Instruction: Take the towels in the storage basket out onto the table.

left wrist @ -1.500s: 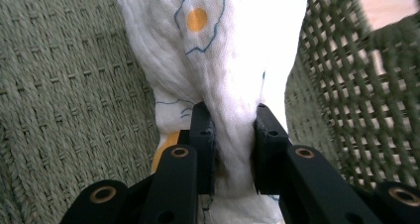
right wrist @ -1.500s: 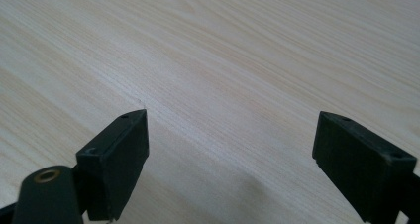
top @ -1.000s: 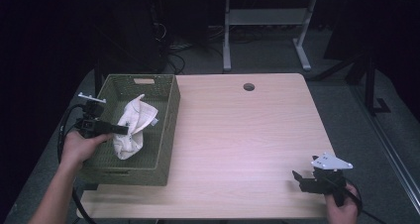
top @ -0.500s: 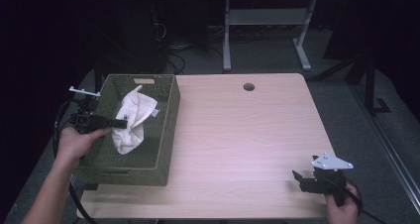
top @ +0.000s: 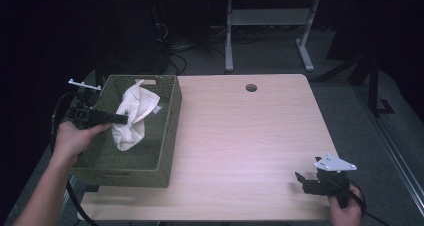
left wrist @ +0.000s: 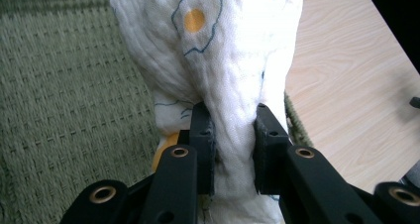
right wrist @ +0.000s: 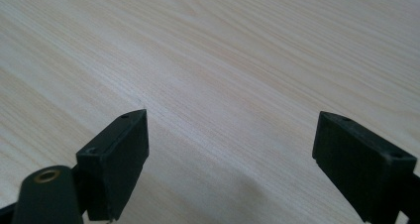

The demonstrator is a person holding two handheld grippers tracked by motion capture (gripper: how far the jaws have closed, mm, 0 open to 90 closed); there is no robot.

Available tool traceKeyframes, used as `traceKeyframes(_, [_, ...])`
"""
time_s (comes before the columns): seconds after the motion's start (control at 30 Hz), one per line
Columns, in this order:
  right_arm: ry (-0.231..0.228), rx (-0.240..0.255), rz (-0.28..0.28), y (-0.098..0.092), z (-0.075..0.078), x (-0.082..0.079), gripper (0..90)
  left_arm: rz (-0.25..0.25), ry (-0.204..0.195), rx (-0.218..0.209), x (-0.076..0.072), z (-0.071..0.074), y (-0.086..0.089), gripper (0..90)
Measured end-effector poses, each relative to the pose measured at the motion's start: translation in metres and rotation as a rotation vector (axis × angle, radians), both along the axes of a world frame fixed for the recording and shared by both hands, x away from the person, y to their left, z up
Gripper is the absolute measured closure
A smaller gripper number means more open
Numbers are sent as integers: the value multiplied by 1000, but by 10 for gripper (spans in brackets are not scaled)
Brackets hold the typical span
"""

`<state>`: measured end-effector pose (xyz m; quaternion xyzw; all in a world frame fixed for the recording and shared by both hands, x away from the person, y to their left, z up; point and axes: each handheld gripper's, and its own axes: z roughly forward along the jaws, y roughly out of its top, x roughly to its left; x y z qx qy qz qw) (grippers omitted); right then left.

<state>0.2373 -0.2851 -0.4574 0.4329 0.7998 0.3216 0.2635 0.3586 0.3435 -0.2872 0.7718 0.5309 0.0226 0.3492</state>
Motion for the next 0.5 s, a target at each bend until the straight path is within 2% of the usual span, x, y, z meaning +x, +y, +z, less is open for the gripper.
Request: traceKeyframes(0.5, [-4, 4, 2, -1, 1, -1, 139, -54, -37, 41, 2, 31, -27, 745])
